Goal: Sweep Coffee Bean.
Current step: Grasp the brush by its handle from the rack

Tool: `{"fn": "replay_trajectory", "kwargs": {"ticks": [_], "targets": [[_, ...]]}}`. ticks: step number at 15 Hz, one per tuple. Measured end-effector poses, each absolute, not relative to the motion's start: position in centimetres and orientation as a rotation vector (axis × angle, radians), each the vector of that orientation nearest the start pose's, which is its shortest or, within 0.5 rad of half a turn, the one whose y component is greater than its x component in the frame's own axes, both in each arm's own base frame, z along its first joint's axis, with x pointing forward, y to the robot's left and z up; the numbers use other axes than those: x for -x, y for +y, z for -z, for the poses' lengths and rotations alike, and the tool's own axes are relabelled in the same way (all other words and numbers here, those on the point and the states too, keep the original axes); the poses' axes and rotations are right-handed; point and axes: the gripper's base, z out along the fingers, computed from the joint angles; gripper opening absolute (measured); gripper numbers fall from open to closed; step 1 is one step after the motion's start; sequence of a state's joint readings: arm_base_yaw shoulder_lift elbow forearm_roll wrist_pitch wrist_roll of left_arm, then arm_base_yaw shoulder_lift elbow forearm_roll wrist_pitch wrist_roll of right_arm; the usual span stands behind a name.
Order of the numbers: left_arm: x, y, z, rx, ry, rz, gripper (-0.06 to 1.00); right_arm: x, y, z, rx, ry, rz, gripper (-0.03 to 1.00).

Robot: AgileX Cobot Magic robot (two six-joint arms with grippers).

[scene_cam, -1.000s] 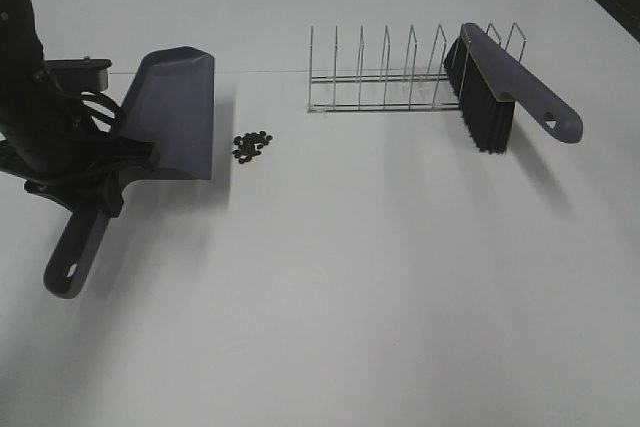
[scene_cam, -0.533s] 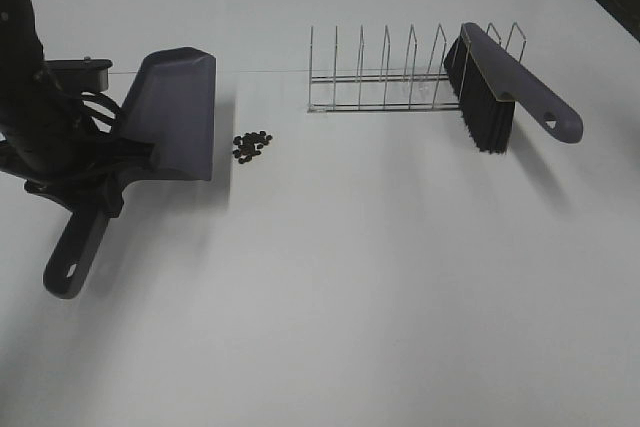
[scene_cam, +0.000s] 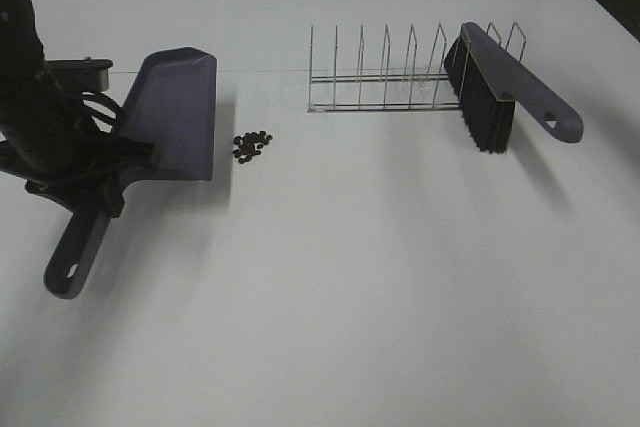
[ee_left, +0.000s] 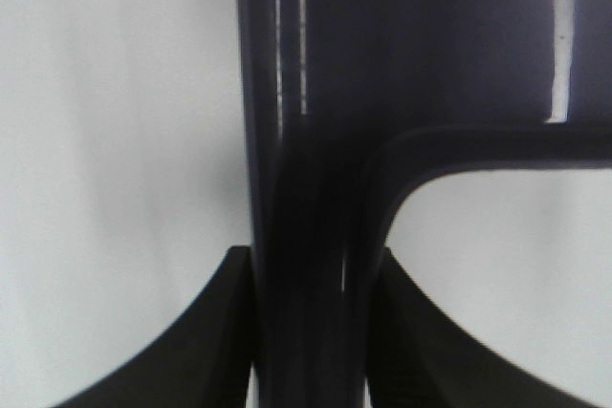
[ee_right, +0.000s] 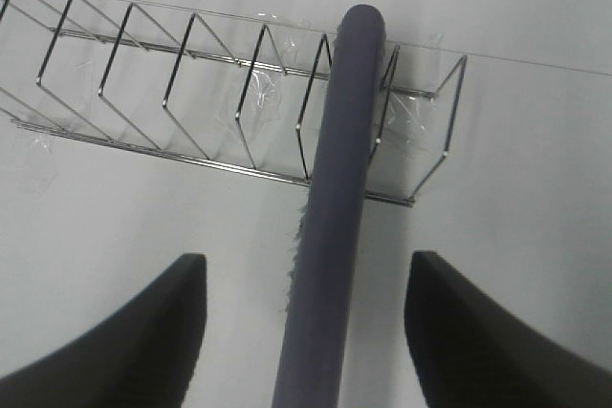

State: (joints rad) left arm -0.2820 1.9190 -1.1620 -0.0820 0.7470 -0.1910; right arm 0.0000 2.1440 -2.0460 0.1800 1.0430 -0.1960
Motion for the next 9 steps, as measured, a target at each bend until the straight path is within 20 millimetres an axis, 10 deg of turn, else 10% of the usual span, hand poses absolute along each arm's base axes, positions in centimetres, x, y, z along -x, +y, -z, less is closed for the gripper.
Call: {"fn": "replay_trajectory", "kwargs": {"ticks": [9], "targets": [[-34.1, -10.4, -14.7, -0.047, 3.011, 0.147, 0.27, -52.6, 3.1, -19.0, 0.276, 2.72, -0.047, 0.56]]}}
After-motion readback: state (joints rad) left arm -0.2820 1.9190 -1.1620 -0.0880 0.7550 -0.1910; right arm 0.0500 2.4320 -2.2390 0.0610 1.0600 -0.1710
